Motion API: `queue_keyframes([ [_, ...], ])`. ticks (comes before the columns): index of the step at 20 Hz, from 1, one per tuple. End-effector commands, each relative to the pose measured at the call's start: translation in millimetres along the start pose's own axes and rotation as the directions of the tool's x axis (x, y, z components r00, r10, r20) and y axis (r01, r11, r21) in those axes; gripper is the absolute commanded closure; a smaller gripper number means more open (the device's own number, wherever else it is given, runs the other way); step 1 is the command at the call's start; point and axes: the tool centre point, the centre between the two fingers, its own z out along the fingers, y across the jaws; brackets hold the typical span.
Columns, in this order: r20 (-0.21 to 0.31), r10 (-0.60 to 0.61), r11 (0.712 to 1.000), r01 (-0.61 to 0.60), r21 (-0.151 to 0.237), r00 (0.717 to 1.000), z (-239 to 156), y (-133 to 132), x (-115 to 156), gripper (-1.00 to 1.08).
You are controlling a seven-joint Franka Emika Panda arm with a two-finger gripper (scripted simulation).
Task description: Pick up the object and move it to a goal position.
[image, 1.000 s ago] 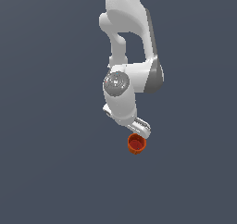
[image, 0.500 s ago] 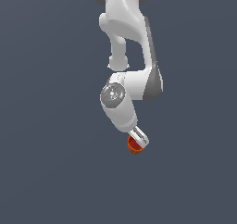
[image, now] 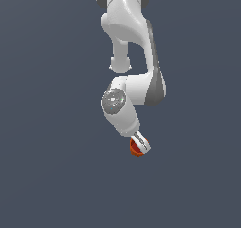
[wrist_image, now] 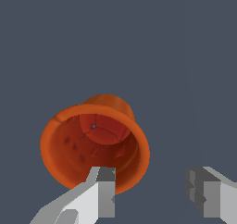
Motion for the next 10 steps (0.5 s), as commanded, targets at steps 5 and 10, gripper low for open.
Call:
queue_keyframes([
  [5, 0.000, 0.002, 1.000, -0.002, 0.000, 1.000, 12, 0, 0, -0.20],
  [10, 0.001, 0.005, 1.000, -0.005, 0.001, 1.000, 30, 0, 0, -0.20],
])
